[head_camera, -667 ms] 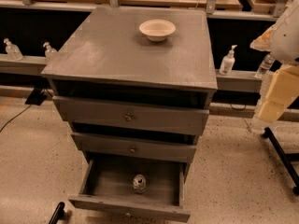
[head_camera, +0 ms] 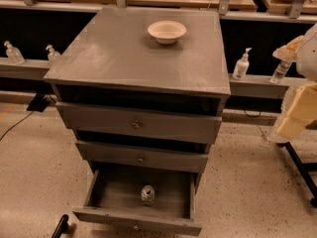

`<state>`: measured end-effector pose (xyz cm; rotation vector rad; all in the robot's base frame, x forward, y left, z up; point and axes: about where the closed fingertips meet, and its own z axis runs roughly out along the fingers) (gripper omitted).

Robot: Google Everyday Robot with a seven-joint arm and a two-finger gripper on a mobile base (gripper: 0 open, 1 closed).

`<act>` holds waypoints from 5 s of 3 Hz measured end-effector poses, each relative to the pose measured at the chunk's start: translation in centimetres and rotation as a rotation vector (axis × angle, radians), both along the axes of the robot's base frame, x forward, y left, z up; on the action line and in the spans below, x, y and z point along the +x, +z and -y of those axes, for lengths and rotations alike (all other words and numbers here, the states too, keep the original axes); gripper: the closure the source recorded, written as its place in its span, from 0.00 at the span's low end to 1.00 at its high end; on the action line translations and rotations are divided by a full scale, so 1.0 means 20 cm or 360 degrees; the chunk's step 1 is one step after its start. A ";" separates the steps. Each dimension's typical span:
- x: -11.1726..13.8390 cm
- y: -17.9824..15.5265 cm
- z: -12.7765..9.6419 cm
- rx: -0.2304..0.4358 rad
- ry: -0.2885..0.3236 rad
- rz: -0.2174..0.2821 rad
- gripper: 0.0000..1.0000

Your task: Pick 7up can from bottom drawer and place on counter

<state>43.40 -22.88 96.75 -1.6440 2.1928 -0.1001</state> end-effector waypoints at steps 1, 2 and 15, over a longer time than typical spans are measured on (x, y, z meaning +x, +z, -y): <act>0.00 0.00 0.00 0.0000 0.0000 0.0000 0.00; 0.02 -0.06 0.00 0.0146 0.0013 -0.0027 0.00; -0.03 -2.26 -1.26 0.1401 0.0105 0.0136 0.00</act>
Offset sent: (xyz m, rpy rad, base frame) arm 0.0174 -0.0036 -0.0516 0.4449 0.0934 0.0373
